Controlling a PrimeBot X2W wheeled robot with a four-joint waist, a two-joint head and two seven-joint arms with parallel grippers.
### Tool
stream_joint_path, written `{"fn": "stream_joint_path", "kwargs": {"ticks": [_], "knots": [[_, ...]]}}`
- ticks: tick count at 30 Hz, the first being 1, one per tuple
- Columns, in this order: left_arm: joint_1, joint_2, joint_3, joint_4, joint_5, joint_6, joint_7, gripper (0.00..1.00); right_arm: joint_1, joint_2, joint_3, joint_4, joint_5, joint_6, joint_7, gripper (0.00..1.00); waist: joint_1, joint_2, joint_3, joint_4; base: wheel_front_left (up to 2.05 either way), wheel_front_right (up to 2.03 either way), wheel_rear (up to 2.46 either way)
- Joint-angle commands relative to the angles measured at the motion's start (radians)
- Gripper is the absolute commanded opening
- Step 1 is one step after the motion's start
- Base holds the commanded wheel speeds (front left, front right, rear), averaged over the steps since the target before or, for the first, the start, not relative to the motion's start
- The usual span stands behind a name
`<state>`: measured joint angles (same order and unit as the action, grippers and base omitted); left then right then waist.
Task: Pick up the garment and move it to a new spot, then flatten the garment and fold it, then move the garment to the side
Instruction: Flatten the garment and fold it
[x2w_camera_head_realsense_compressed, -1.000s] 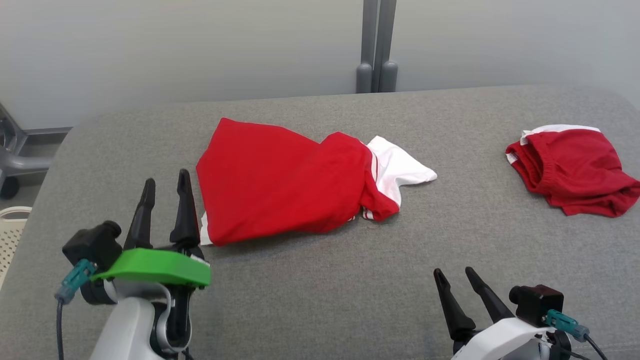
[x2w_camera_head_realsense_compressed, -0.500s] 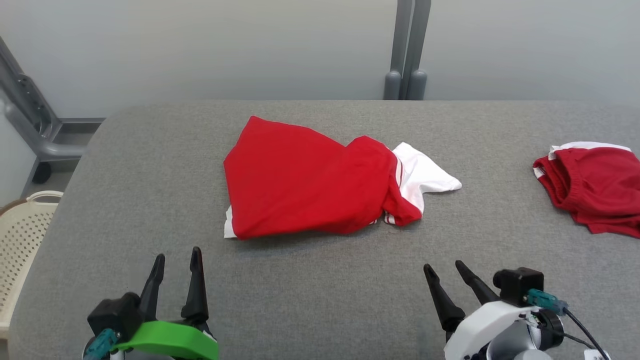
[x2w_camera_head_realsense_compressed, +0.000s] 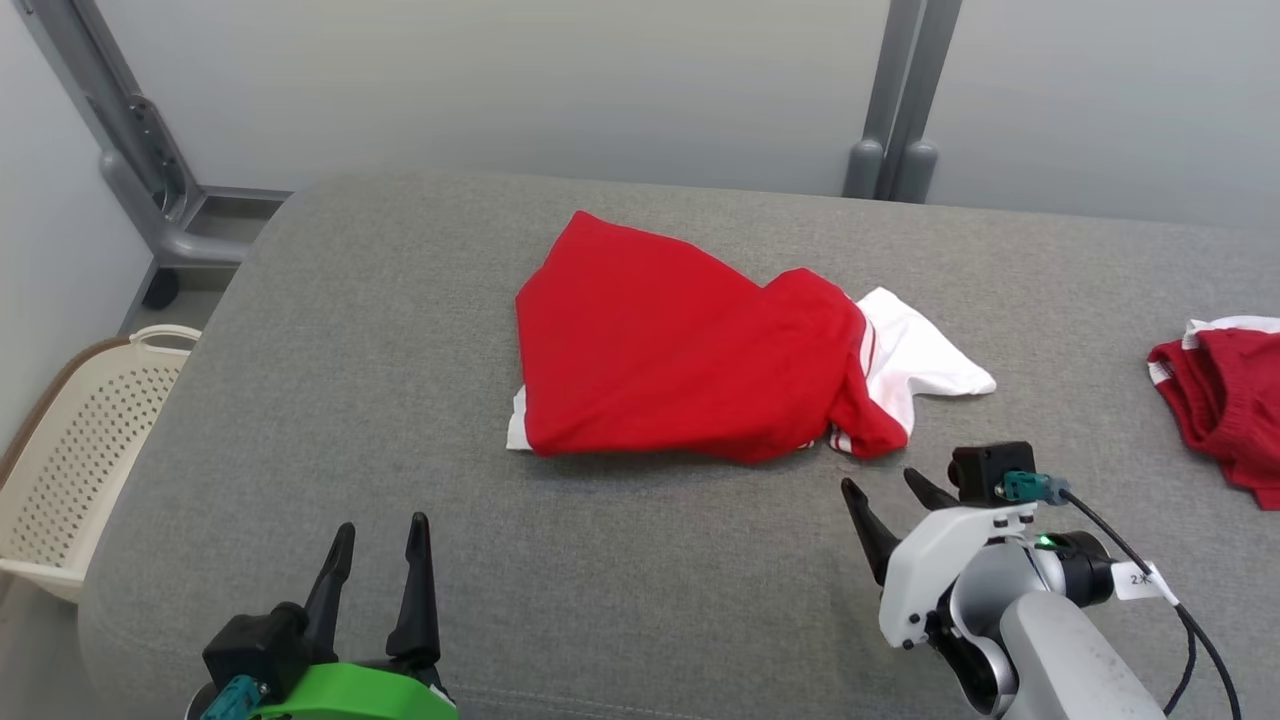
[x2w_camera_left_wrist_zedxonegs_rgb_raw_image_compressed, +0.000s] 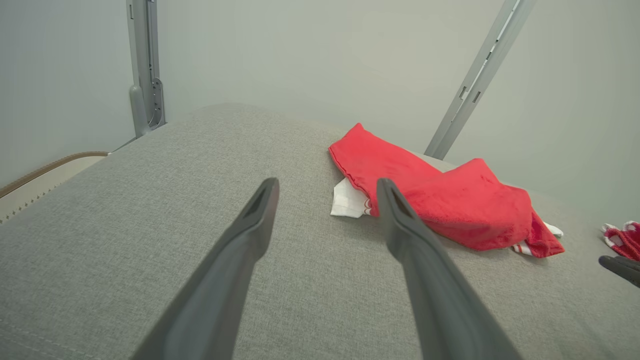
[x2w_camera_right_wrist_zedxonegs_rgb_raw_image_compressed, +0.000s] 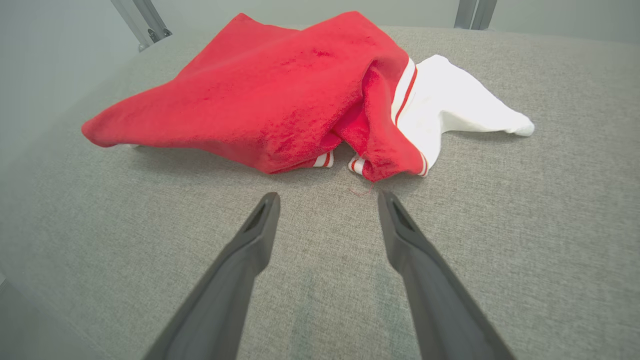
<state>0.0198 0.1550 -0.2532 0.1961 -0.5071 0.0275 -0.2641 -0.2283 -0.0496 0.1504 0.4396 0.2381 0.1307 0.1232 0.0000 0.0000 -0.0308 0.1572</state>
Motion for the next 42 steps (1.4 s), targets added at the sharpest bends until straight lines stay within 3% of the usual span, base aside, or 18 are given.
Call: {"fn": "stream_joint_path", "kwargs": {"ticks": [1, 12, 23, 24, 26, 27, 36, 42], "knots": [[-0.002, -0.002, -0.005, -0.005, 0.005, -0.001, 0.001, 1.0, -0.032, -0.002, 0.001, 0.037, 0.003, 0.0, 0.0, 1.0, 0.0, 0.0, 0.013, 0.025, 0.0, 0.0, 0.0], [-0.067, -0.033, -0.05, -0.012, 0.008, -0.023, 0.003, 1.0, -0.269, -0.002, -0.054, 0.353, -0.112, 0.0, -0.063, 1.0, 0.0, 0.0, 0.13, 0.129, 0.0, 0.0, 0.0], [-0.092, -0.049, -0.054, 0.01, 0.007, -0.034, -0.001, 1.0, -0.367, -0.003, -0.01, 0.524, -0.117, 0.0, -0.122, 1.0, 0.0, 0.0, 0.162, 0.181, 0.0, 0.0, 0.0], [-0.092, -0.05, -0.055, 0.012, 0.007, -0.035, -0.001, 1.0, -0.374, -0.003, -0.007, 0.538, -0.112, 0.0, -0.126, 0.94, 0.0, 0.0, 0.162, 0.183, 0.0, 0.0, 0.0], [-0.091, -0.053, -0.054, 0.013, 0.008, -0.034, -0.002, 1.0, -0.39, -0.003, -0.002, 0.559, -0.108, 0.0, -0.136, 0.39, 0.0, 0.0, 0.163, 0.188, 0.0, 0.0, 0.0], [-0.091, -0.054, -0.054, 0.013, 0.008, -0.035, -0.002, 1.0, -0.398, -0.002, 0.002, 0.569, -0.11, 0.0, -0.143, 0.0, 0.0, 0.0, 0.164, 0.189, 0.0, 0.0, 0.0], [-0.069, -0.045, -0.039, 0.02, 0.009, -0.03, -0.001, 1.0, -0.385, -0.004, 0.002, 0.588, -0.11, 0.0, -0.212, 0.0, 0.0, 0.0, 0.127, 0.158, 0.0, 0.0, 0.0], [-0.047, -0.032, -0.036, 0.014, 0.006, -0.024, 0.001, 1.0, -0.304, -0.058, -0.073, 0.509, -0.118, -0.001, -0.218, 0.0, 0.0, 0.0, 0.073, 0.119, 0.0, 0.0, 0.0]]}}
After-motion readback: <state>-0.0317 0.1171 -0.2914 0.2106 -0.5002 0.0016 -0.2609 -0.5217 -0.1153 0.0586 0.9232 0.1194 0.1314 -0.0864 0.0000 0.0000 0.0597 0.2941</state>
